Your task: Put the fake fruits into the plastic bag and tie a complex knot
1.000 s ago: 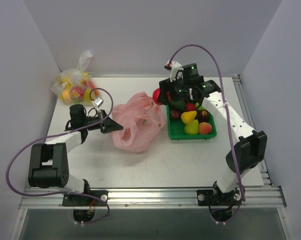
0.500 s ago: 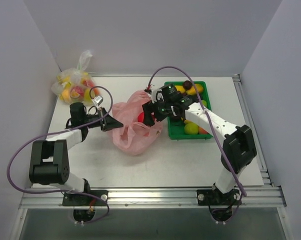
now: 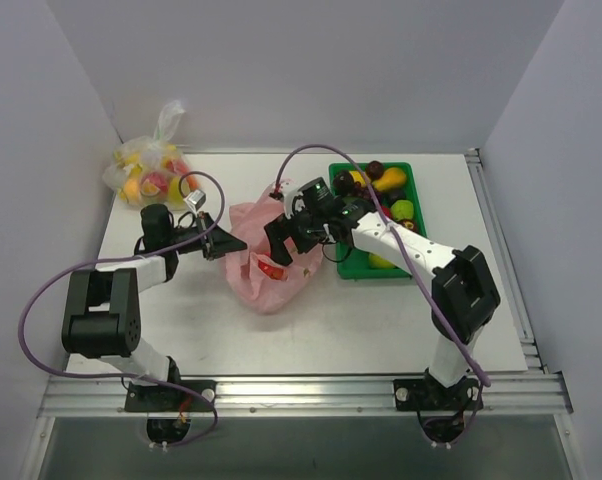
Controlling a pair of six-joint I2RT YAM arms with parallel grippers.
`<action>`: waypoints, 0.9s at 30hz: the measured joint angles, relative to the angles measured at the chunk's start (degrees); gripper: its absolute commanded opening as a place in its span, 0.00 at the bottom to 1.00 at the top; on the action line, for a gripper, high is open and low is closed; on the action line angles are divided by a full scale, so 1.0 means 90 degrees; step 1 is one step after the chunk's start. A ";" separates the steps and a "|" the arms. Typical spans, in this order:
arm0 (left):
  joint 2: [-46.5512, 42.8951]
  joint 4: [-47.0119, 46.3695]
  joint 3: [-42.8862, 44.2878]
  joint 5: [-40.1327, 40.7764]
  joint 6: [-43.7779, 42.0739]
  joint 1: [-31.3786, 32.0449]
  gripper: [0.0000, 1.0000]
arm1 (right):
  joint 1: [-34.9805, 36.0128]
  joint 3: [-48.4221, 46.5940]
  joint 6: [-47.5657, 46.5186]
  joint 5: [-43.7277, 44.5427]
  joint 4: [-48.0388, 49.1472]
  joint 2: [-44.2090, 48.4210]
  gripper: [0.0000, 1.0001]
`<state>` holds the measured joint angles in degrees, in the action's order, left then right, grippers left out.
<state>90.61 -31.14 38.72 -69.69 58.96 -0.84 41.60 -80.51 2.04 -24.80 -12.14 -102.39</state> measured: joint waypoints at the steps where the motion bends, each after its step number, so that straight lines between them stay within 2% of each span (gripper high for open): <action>1: 0.0015 -0.0024 0.0000 0.0000 0.0029 0.0000 0.00 | -0.0039 -0.0002 -0.0022 0.0019 -0.0007 0.0015 0.99; 7: 0.0068 -0.0177 0.0000 -0.0007 0.0049 -0.0007 0.02 | -0.0386 0.0010 -0.0168 0.0073 -0.0342 0.0403 0.99; 12: 0.0092 -0.0240 0.0000 -0.0005 0.0049 -0.0007 0.02 | -0.1005 0.0044 -0.0284 0.0090 -0.0816 0.1494 0.98; 18: 0.0090 -0.0282 0.0000 -0.0002 0.0049 -0.0007 0.02 | -0.2616 0.0576 -0.0471 0.0342 -0.1146 0.2516 0.97; 22: 0.0087 -0.0282 0.0000 -0.0002 0.0049 -0.0007 0.02 | -0.3351 0.0816 -0.0641 0.0704 -0.1464 0.2222 0.94; 27: 0.0087 -0.0284 -0.0002 0.0000 0.0046 -0.0007 0.02 | -0.3558 0.0534 -0.0969 0.0993 -0.1554 0.1180 0.87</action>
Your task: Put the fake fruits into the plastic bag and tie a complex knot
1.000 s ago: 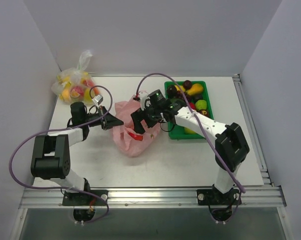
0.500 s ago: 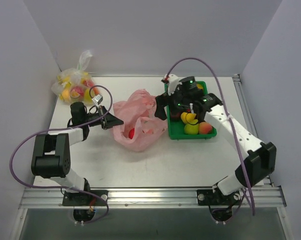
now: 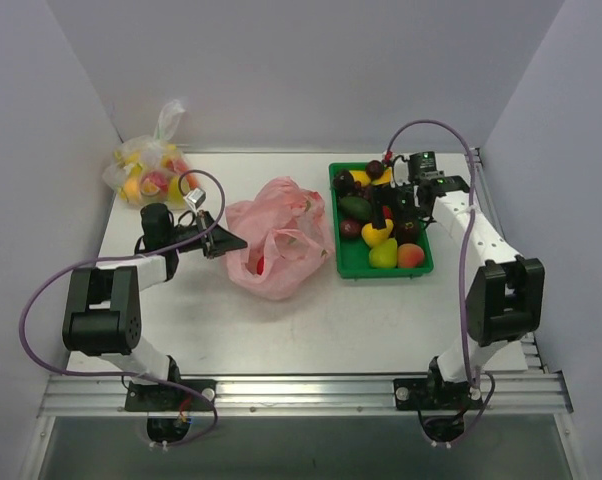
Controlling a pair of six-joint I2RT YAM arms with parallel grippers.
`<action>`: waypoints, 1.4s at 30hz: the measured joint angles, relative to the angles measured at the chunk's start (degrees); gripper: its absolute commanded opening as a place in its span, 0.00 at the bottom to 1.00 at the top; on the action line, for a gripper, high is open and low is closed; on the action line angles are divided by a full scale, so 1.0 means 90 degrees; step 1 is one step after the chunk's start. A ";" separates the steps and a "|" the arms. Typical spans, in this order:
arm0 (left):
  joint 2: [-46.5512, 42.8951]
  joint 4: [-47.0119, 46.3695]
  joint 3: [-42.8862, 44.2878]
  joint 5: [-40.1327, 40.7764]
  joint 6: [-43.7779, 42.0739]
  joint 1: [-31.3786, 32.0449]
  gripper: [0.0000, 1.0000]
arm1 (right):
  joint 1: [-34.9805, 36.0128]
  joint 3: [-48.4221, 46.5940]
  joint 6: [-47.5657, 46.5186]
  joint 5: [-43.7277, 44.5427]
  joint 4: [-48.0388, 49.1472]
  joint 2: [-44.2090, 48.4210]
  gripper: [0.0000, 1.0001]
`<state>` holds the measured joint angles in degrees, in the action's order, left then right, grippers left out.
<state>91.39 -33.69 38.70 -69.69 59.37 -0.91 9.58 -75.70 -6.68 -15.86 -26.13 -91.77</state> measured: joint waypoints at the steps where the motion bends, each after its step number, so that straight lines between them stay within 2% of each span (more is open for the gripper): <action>1: 0.0000 0.0000 0.0000 0.0000 0.0000 0.0000 0.02 | 0.0007 -0.0146 -0.0078 0.0029 -0.0005 -0.0233 0.86; 4: 0.0000 0.0000 0.0000 -0.0002 0.0000 0.0000 0.02 | 0.0070 -0.0610 -0.0330 0.0172 0.0075 -0.0899 0.84; 14: -0.0095 -0.0005 -0.0143 -0.0002 -0.0010 0.0000 0.02 | 0.0464 -0.1761 -0.1015 0.0347 0.0325 -0.1994 0.84; 24: -0.0134 -0.0002 -0.0233 -0.0007 -0.0027 0.0000 0.03 | 0.0852 -0.1982 -0.1387 0.0520 0.0474 -0.2744 0.83; 25: -0.0134 -0.0002 -0.0233 -0.0005 -0.0027 0.0000 0.03 | 0.0860 -0.1984 -0.1401 0.0517 0.0500 -0.2798 0.81; 28: -0.0134 -0.0002 -0.0233 -0.0007 -0.0029 0.0000 0.03 | 0.0857 -0.2013 -0.1462 0.0554 0.0590 -0.2812 0.59; 34: -0.0131 -0.0002 -0.0211 -0.0007 -0.0027 0.0000 0.03 | 0.0833 -0.1982 -0.1484 0.0546 0.0529 -0.2686 0.42; 38: -0.0129 -0.0005 -0.0126 -0.0007 -0.0027 0.0002 0.03 | 0.0770 -0.1819 -0.1435 0.0321 0.0267 -0.2064 0.26; 42: -0.0092 -0.0005 -0.0032 -0.0007 -0.0027 0.0012 0.03 | 0.0731 -0.1790 -0.1314 -0.0119 0.0112 -0.1209 0.24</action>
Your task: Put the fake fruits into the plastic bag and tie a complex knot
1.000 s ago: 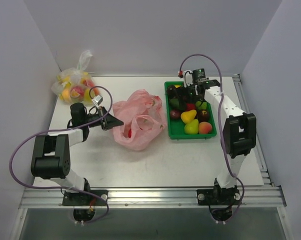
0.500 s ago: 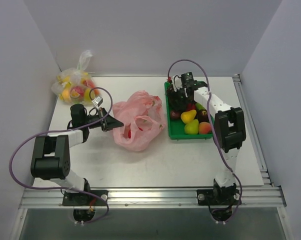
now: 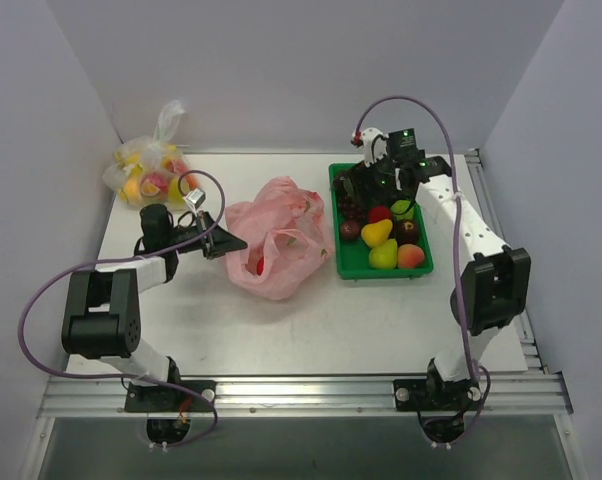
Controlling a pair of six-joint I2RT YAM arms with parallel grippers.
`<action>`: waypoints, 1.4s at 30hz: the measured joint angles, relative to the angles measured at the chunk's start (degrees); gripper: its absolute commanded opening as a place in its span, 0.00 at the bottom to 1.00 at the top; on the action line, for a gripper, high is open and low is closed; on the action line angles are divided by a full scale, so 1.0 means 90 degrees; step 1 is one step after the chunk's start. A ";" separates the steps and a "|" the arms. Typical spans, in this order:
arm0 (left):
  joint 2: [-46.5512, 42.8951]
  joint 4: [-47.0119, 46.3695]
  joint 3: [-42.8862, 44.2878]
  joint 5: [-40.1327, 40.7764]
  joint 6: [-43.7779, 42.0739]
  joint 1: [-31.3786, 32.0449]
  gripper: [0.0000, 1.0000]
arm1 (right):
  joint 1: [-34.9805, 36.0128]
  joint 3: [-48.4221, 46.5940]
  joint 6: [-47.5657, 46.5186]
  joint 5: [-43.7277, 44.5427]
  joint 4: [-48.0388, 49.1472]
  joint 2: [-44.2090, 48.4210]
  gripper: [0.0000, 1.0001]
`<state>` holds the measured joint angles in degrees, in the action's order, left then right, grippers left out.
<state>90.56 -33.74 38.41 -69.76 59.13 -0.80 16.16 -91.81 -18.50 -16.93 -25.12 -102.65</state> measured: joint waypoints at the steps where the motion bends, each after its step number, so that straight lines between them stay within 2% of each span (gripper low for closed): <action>1: 0.0007 0.0002 0.0010 0.0000 0.0000 0.0002 0.03 | 0.0002 0.0002 0.0036 -0.0121 -0.0005 0.0199 0.23; 6: 0.0015 0.0002 0.0010 0.0000 0.0000 0.0002 0.03 | 0.0381 0.0000 0.0083 -0.0714 -0.0002 0.0709 0.22; 11: 0.0017 0.0002 0.0010 0.0002 0.0000 0.0002 0.03 | 0.1338 0.0000 0.0044 -0.1052 -0.0002 0.0345 0.16; 18: 0.0017 0.0002 0.0010 0.0002 0.0000 0.0002 0.03 | 0.2395 0.0420 -0.0284 -0.1151 -0.0002 -0.0012 0.17; 21: 0.0017 0.0002 0.0010 0.0002 0.0000 0.0002 0.03 | 0.2618 0.0478 -0.0423 -0.1175 0.0002 -0.0012 0.26; 22: 0.0017 0.0005 0.0010 0.0002 0.0000 0.0002 0.03 | 0.2664 0.0469 -0.0454 -0.1178 0.0015 -0.0012 0.40; 24: 0.0017 0.0002 0.0010 0.0002 0.0002 0.0002 0.03 | 0.2718 0.0406 -0.0483 -0.1175 0.0015 -0.0051 0.55; 25: 0.0017 0.0005 0.0010 0.0002 0.0002 0.0002 0.04 | 0.2744 0.0333 -0.0483 -0.1163 0.0022 -0.0112 0.67; 29: 0.0017 0.0002 0.0010 0.0002 0.0005 0.0002 0.08 | 0.2749 0.0087 -0.0488 -0.0998 0.0134 -0.0420 0.81; 31: 0.0017 0.0002 0.0010 0.0002 0.0012 0.0002 0.09 | 0.2715 0.0092 -0.0469 -0.0899 0.0095 -0.0440 0.96; 35: 0.0017 0.0002 0.0010 0.0000 0.0022 0.0002 0.10 | 0.2569 0.0367 -0.0457 -0.0726 0.0136 -0.0104 0.97; 38: 0.0027 0.0002 0.0010 0.0000 0.0022 0.0002 0.10 | 0.2302 0.0852 -0.0333 -0.0687 0.0049 0.0602 0.95; 42: 0.0049 0.0005 0.0024 0.0002 0.0022 0.0002 0.10 | 0.1338 0.1253 0.0185 -0.0806 -0.0053 0.1632 0.92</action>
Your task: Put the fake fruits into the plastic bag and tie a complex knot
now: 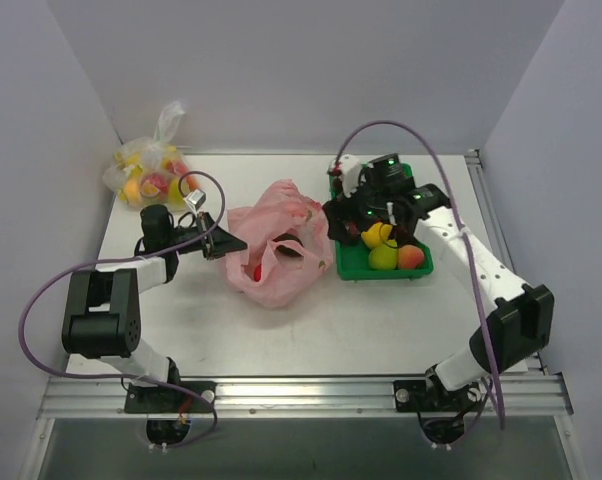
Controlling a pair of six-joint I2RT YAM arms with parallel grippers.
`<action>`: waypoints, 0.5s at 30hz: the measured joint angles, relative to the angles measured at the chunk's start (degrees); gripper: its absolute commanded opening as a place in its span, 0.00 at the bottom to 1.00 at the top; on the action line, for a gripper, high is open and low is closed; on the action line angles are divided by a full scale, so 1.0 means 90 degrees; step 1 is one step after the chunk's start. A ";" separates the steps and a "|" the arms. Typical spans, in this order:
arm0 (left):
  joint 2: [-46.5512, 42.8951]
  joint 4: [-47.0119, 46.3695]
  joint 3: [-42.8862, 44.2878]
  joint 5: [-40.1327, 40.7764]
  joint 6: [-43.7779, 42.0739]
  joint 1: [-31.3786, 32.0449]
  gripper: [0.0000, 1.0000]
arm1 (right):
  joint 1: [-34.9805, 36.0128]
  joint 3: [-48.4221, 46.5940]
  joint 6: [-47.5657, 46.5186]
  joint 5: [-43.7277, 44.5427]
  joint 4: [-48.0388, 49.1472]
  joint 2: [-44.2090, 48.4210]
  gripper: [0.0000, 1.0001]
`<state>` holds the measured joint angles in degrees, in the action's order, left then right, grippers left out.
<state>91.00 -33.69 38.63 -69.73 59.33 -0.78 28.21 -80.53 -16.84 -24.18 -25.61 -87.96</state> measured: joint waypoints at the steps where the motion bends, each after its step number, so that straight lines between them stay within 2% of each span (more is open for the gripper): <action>1: 0.0007 0.0000 0.0012 -0.0002 0.0002 0.0000 0.10 | -0.0328 0.0097 0.0124 -0.0012 -0.0010 0.0192 0.91; 6: 0.0012 -0.0005 0.0087 -0.0007 0.0002 0.0000 0.10 | -0.1617 0.0534 0.0707 0.0408 -0.0141 0.0420 0.89; 15: 0.0012 -0.0002 0.0087 -0.0015 0.0002 0.0092 0.10 | -0.2494 0.0340 0.1353 0.0712 -0.0333 -0.0840 0.90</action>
<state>91.11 -33.71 39.42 -69.87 59.35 0.05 5.76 -77.47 -4.67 -17.78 -28.60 -95.53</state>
